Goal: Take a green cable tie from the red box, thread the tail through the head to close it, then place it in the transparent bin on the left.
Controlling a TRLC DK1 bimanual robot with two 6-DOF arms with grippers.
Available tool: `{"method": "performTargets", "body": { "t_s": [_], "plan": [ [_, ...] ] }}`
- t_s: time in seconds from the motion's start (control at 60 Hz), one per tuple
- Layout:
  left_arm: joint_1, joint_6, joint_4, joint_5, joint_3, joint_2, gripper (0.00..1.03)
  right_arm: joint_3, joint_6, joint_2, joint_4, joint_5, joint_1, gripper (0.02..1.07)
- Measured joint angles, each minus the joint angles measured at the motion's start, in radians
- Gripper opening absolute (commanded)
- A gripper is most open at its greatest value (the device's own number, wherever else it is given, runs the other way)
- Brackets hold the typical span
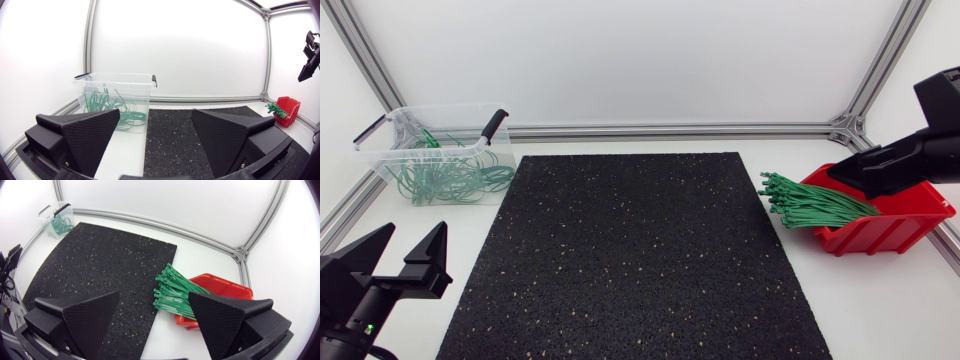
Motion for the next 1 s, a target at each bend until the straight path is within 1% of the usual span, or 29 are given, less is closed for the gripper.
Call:
{"method": "performTargets", "body": {
  "t_s": [0.367, 0.4, 0.45, 0.533, 0.65, 0.717, 0.783, 0.917, 1.0],
  "plan": [
    [0.000, 0.000, 0.000, 0.000, 0.000, 0.000, 1.00, 0.188, -0.372, 0.341, -0.220, -0.024, -0.039, 1.02],
    [0.000, 0.000, 0.000, 0.000, 0.000, 0.000, 1.00, 0.205, -0.402, 0.369, -0.249, -0.032, -0.043, 1.01],
    [0.000, 0.000, 0.000, 0.000, 0.000, 0.000, 1.00, 0.233, -0.438, 0.410, -0.298, -0.053, -0.050, 0.96],
    [0.000, 0.000, 0.000, 0.000, 0.000, 0.000, 1.00, 0.291, -0.528, 0.485, -0.390, -0.078, -0.065, 0.95],
    [0.000, 0.000, 0.000, 0.000, 0.000, 0.000, 1.00, 0.304, -0.648, 0.539, -0.386, -0.078, -0.086, 0.94],
    [0.000, 0.000, 0.000, 0.000, 0.000, 0.000, 1.00, 0.300, -0.729, 0.551, -0.347, -0.065, -0.095, 0.95],
    [0.000, 0.000, 0.000, 0.000, 0.000, 0.000, 1.00, 0.292, -0.806, 0.553, -0.308, -0.043, -0.099, 0.95],
    [0.000, 0.000, 0.000, 0.000, 0.000, 0.000, 1.00, 0.257, -0.956, 0.554, -0.311, 0.023, -0.104, 0.94],
    [0.000, 0.000, 0.000, 0.000, 0.000, 0.000, 1.00, 0.219, -1.042, 0.559, -0.311, 0.043, -0.109, 0.94]
  ]
}}
